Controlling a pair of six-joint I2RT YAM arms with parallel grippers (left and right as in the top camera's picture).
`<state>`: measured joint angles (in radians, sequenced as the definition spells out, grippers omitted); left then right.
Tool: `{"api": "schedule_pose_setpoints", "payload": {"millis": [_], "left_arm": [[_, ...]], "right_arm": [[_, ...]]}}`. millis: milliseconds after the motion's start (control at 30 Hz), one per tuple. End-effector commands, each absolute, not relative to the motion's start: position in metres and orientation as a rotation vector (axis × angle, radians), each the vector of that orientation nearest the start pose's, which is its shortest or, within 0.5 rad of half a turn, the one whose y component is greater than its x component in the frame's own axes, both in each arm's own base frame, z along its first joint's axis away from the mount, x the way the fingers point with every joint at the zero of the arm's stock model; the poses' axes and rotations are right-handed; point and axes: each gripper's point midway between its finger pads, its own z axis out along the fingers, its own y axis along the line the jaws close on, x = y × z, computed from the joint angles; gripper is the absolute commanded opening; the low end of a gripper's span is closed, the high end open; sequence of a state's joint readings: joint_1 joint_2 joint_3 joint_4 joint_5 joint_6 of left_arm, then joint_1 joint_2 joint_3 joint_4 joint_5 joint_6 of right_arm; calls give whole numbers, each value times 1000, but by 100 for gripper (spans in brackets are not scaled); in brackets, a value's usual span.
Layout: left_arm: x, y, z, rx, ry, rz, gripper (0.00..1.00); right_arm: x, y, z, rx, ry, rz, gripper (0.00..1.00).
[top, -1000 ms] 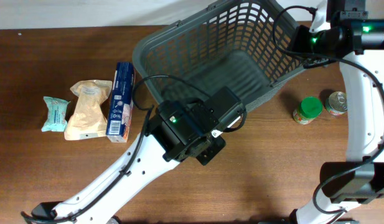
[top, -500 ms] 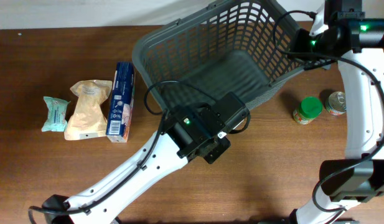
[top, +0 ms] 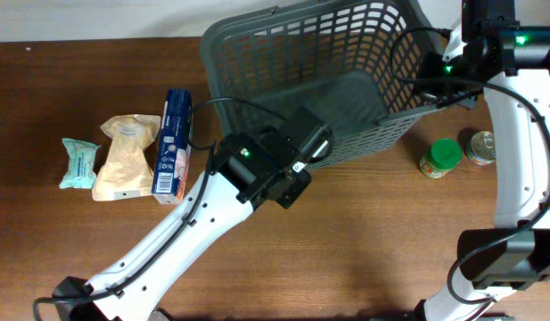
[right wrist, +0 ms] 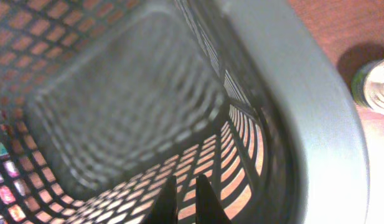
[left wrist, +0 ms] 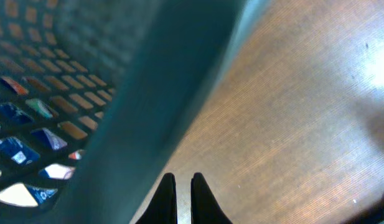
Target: Pack container
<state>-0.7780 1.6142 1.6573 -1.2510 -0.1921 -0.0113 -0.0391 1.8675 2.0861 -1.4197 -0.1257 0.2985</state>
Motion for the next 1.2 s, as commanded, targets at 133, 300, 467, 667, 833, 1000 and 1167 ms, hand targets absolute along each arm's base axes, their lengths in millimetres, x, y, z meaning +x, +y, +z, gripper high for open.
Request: {"api": "schedule_pose_setpoints", "payload": {"millis": [133, 300, 467, 667, 833, 1000, 1167], "left_arm": [[320, -196, 223, 861, 2545, 110, 2], [341, -180, 227, 779, 2529, 99, 2], [339, -169, 227, 760, 2557, 116, 2], [308, -135, 248, 716, 2647, 162, 2], [304, -87, 301, 455, 2577, 144, 2], [302, -19, 336, 157, 2491, 194, 11], [299, 20, 334, -1, 2516, 248, 12]], "right_arm": [[397, -1, 246, 407, 2810, 151, 4], [392, 0, 247, 407, 2822, 150, 4], [398, 0, 258, 389, 2776, 153, 4], [414, -3, 351, 313, 2489, 167, 4], [405, -22, 401, 376, 2341, 222, 4], [402, -87, 385, 616, 2335, 172, 4], [416, -115, 359, 700, 2367, 169, 4]]}}
